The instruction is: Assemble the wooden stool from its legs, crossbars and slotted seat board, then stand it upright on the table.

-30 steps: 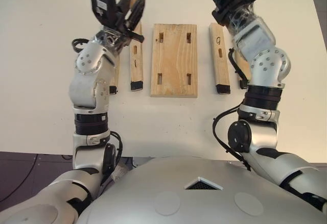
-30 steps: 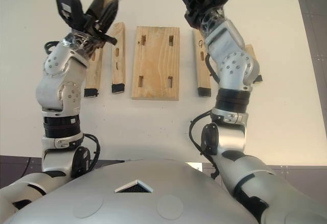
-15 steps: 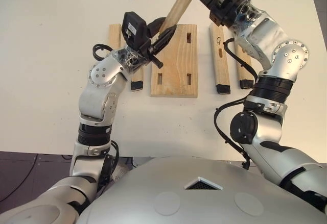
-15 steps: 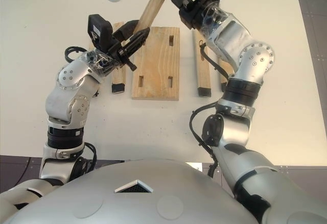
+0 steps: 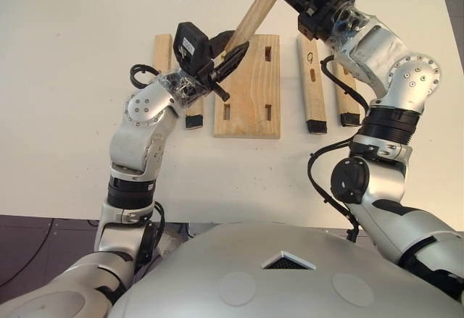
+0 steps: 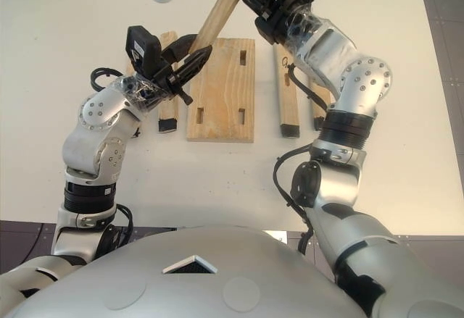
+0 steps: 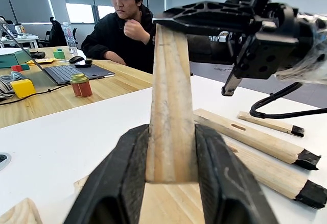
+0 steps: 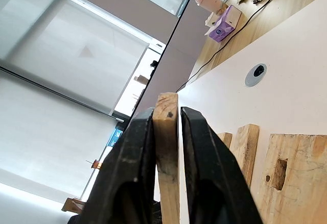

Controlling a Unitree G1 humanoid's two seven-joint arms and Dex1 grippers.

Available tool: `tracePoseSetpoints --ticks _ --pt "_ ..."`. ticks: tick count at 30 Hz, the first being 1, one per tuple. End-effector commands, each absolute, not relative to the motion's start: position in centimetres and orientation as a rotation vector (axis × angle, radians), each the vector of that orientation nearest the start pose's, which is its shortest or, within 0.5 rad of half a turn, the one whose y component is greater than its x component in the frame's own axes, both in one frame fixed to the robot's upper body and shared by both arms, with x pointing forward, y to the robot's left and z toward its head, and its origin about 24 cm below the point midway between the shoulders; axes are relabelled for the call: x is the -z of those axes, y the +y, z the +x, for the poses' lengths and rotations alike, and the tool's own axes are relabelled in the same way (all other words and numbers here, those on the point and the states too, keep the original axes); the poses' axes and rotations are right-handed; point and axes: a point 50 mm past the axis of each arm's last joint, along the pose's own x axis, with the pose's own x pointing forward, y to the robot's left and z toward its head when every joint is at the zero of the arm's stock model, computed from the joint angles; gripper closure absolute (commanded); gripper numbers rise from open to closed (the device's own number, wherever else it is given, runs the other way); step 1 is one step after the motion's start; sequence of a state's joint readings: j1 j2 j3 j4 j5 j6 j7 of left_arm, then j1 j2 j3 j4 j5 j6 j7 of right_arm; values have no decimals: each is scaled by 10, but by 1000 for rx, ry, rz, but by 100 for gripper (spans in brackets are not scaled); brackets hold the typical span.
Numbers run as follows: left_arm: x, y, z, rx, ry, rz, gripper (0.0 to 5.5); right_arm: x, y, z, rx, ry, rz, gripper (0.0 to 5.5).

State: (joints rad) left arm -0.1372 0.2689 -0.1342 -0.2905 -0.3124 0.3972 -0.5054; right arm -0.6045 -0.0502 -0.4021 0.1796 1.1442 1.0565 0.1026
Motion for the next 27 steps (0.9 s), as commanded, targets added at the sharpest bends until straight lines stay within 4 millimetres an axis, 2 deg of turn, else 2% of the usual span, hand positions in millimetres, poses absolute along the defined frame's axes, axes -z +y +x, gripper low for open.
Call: tracePoseSetpoints --ticks 1,5,7,9,12,15,19,21,24,27 --pt "-105 119 258 749 15 23 426 -139 -118 326 -713 379 1052 509" --pt "-103 123 262 715 20 49 426 -140 -116 325 -706 362 1054 511" --pt "-102 125 261 715 32 52 369 -138 -117 324 -666 336 1022 511" --pt "-101 124 260 722 48 57 326 -133 -122 322 -587 304 933 511" --pt "-97 130 262 678 85 106 286 -120 -140 325 -380 231 685 511" --pt "-93 146 270 539 108 154 286 -126 -171 327 -213 77 549 511" --pt "-82 179 273 245 116 97 286 -133 -223 311 -110 -38 417 511" --pt "-77 195 269 147 110 57 305 -135 -240 302 -91 -45 390 511" --pt "-73 204 264 62 97 31 343 -135 -257 294 -79 -20 389 511" --pt "-73 215 258 -22 85 23 381 -135 -261 295 -105 11 386 511"
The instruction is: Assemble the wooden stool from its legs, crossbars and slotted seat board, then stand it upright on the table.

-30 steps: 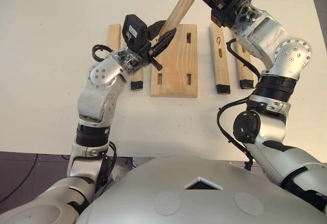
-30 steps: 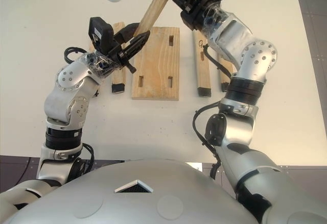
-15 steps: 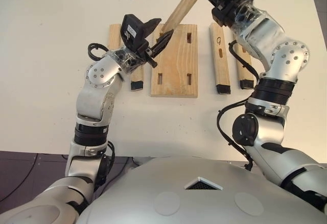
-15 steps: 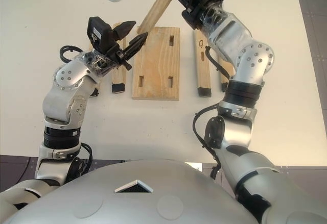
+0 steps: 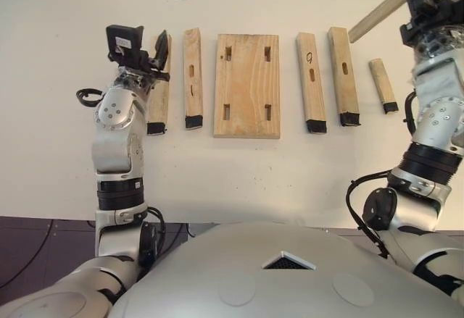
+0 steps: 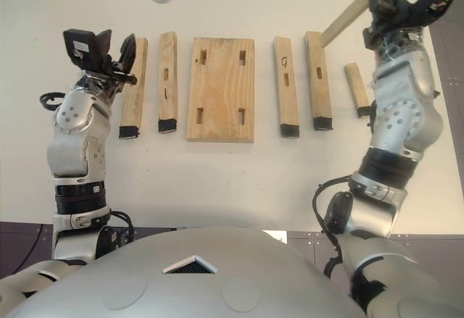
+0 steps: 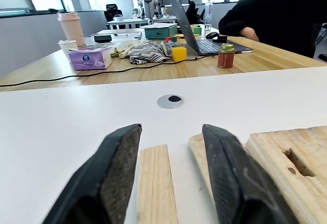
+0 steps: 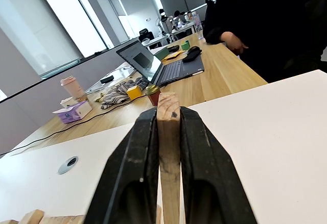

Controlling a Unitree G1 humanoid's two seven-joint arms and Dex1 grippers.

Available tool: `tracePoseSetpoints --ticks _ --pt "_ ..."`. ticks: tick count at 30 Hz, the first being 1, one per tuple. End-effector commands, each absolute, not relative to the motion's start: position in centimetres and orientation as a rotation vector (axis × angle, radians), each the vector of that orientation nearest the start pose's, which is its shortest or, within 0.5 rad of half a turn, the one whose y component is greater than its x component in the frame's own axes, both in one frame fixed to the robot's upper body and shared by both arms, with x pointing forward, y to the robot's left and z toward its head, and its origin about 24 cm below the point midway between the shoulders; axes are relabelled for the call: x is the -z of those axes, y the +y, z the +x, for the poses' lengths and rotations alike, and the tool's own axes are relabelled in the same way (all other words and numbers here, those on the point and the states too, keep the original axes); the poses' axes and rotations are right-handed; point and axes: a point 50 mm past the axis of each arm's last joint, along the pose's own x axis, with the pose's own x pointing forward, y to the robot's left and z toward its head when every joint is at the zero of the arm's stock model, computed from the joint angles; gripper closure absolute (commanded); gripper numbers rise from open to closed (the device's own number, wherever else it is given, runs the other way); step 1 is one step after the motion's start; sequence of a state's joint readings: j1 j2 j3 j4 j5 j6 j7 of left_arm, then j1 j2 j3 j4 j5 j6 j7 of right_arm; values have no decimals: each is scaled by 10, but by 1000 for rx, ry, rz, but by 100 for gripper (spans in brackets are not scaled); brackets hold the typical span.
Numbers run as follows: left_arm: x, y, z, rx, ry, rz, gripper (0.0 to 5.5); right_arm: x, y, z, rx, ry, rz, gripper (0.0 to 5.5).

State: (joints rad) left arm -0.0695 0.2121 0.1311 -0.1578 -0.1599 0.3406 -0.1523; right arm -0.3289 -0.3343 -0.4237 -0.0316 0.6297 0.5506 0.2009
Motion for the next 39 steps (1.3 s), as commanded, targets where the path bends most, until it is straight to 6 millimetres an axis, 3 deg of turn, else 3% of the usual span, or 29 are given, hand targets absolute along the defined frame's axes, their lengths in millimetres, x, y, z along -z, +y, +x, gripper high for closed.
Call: tracePoseSetpoints --ticks 1,6,9,19,23,31,39 --pt "-71 218 258 -42 88 28 394 -133 -259 295 -113 17 402 511" --pt "-69 219 268 -41 90 22 414 -101 -248 279 -115 102 410 511" --pt "-70 225 267 -55 95 40 414 -96 -247 273 -107 104 372 511" --pt "-75 222 270 -17 88 63 414 -113 -275 274 23 26 572 511" --pt "-76 216 271 14 79 111 414 -105 -285 274 57 63 539 511" --pt "-89 212 282 49 34 99 414 -94 -284 281 61 82 565 511" --pt "-95 202 287 89 16 87 414 -91 -291 281 75 94 472 511"
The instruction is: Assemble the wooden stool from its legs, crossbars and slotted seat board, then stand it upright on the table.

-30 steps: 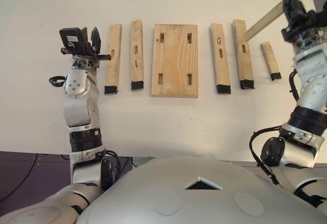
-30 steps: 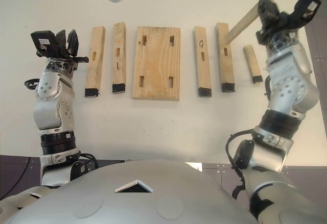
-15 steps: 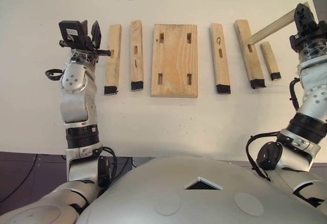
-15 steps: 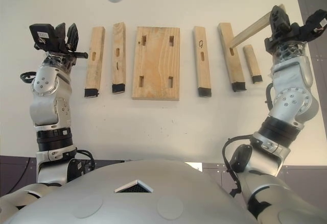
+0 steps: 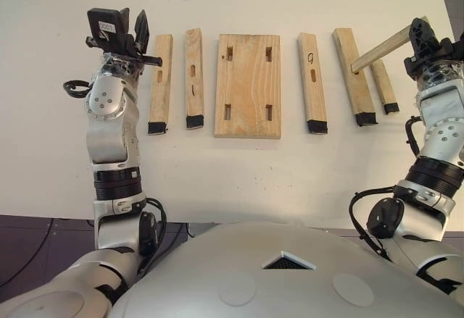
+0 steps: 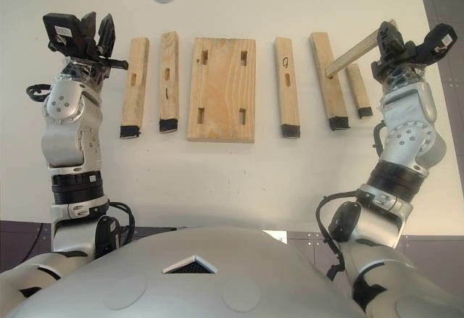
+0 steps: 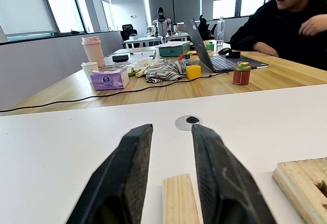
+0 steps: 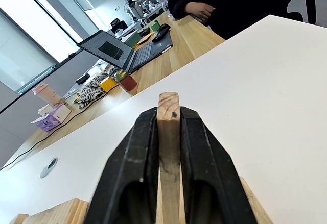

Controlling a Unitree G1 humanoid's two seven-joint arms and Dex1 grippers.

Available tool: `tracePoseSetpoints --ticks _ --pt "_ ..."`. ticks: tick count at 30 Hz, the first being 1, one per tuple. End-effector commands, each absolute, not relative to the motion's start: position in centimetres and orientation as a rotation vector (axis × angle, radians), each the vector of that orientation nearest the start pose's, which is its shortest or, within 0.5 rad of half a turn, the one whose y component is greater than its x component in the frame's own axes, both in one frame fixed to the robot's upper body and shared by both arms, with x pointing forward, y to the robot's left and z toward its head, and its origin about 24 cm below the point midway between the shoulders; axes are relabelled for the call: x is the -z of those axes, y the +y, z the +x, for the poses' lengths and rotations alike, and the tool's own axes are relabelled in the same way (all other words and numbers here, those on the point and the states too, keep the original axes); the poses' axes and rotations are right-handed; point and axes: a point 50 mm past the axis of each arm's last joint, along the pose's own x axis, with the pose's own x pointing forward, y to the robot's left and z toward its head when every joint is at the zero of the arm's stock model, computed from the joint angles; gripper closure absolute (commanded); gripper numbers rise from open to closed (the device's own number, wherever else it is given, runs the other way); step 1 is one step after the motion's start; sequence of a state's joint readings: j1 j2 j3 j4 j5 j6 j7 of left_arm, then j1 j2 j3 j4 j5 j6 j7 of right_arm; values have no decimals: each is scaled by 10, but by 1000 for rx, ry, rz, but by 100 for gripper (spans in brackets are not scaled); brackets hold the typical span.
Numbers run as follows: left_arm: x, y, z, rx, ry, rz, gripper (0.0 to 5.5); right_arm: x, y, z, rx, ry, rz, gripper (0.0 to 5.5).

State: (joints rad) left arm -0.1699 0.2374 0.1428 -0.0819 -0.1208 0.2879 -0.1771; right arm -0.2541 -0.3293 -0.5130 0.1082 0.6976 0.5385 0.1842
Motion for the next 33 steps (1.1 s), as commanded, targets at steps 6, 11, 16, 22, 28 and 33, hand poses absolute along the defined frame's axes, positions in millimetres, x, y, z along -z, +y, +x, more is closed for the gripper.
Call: tracePoseSetpoints --ticks 6,11,16,22,28,33 --pt "-94 201 284 85 13 83 414 -99 -278 283 -53 102 250 511" --pt "-88 201 281 66 24 82 414 -79 -265 271 -82 129 178 511" --pt "-84 202 280 39 34 75 414 -49 -253 249 -43 152 105 511" --pt "-81 207 282 11 45 79 414 -22 -248 231 -30 207 68 511" --pt "-80 208 283 -14 43 69 414 -26 -248 238 -76 212 29 456" --pt "-75 205 280 -53 41 35 414 -27 -250 240 -176 282 -13 373"
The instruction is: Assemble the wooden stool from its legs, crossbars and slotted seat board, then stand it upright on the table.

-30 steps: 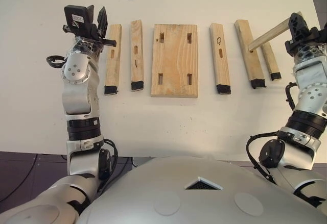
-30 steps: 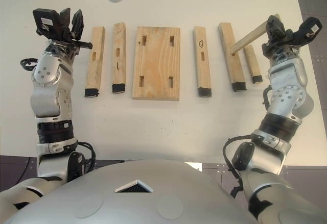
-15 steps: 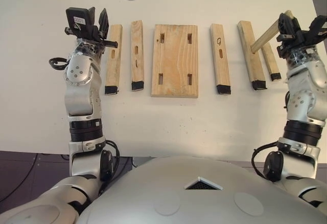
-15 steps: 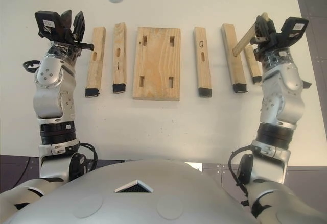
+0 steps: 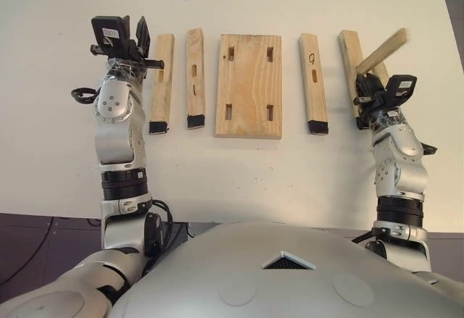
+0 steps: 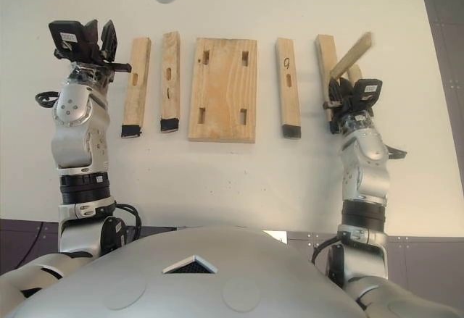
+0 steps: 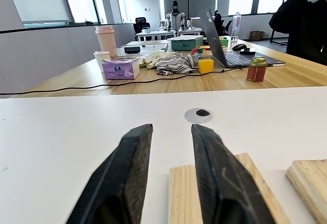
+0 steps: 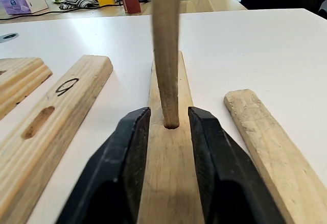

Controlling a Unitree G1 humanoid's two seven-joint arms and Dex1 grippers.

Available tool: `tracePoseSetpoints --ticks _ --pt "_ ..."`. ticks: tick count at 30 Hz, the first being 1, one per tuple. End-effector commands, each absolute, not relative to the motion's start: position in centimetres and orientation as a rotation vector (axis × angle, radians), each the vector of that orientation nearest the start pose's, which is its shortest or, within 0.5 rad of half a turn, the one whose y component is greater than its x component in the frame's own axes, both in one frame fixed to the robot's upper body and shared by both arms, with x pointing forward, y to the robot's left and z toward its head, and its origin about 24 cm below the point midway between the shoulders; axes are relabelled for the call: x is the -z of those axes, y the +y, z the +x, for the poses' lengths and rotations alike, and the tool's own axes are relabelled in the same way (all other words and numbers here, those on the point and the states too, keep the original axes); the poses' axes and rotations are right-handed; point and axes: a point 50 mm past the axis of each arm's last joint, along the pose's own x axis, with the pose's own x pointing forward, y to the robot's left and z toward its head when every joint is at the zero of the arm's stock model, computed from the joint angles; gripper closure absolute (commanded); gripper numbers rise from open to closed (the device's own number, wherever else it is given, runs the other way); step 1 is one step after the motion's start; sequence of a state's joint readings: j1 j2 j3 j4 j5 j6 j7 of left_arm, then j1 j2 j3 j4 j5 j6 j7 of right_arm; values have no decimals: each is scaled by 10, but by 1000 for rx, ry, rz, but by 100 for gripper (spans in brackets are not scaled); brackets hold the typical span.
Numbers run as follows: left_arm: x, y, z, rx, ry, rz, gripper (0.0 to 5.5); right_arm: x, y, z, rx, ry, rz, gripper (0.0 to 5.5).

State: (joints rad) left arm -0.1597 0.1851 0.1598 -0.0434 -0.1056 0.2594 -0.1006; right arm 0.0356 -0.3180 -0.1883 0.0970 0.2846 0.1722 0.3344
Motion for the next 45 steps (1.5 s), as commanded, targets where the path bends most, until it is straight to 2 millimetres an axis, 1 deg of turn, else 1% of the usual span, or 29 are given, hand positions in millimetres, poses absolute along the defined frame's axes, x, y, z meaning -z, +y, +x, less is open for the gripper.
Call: tracePoseSetpoints --ticks 1,3,6,8,10,12,17,20,21,25,26,28,30,31,32,33,34,36,38,39,41,43,45 --pt "-74 205 278 -65 39 26 414 -28 -251 240 -201 296 -24 358" --pt "-72 203 273 -90 38 11 414 -33 -254 242 -252 330 -35 338" --pt "-63 201 262 -143 49 -28 414 -36 -265 242 -326 463 -46 288" --pt "-59 199 256 -172 52 -51 414 -40 -273 242 -346 510 -60 257" --pt "-56 198 251 -196 49 -70 414 -45 -279 245 -342 529 -58 257" --pt "-54 198 250 -212 48 -86 414 -45 -281 245 -313 553 -35 257" --pt "-56 195 254 -207 39 -91 414 -31 -273 233 -341 680 -24 257" --pt "-57 198 255 -203 37 -80 414 -22 -277 224 -317 745 -16 257" --pt "-58 199 256 -203 35 -75 414 -20 -279 221 -303 763 -28 276" --pt "-68 206 258 -218 2 -67 414 -13 -277 215 -283 800 -114 331" --pt "-72 206 258 -223 -15 -65 414 -12 -275 215 -286 798 -125 345" --pt "-88 205 262 -213 -106 -66 414 -15 -272 219 -286 763 -123 346" --pt "-103 202 262 -152 -185 -131 414 -24 -269 228 -281 699 -94 346" --pt "-109 201 263 -113 -214 -176 399 -33 -264 233 -286 652 -74 346" --pt "-116 199 264 -72 -243 -224 387 -45 -260 241 -283 581 -31 346" --pt "-122 198 265 -34 -267 -268 383 -60 -253 250 -282 499 50 346" --pt "-128 197 268 13 -286 -305 363 -76 -245 258 -300 415 115 346" --pt "-139 192 278 115 -311 -373 335 -106 -228 277 -396 293 256 346" --pt "-152 185 288 211 -319 -473 300 -129 -217 295 -509 247 334 346" --pt "-156 183 294 272 -307 -527 287 -136 -213 298 -547 229 339 346" --pt "-171 167 303 446 -285 -698 258 -157 -209 306 -656 194 387 346" --pt "-188 151 308 661 -259 -867 227 -175 -202 308 -749 159 436 346" --pt "-202 138 311 806 -251 -958 195 -189 -194 306 -858 144 494 346"
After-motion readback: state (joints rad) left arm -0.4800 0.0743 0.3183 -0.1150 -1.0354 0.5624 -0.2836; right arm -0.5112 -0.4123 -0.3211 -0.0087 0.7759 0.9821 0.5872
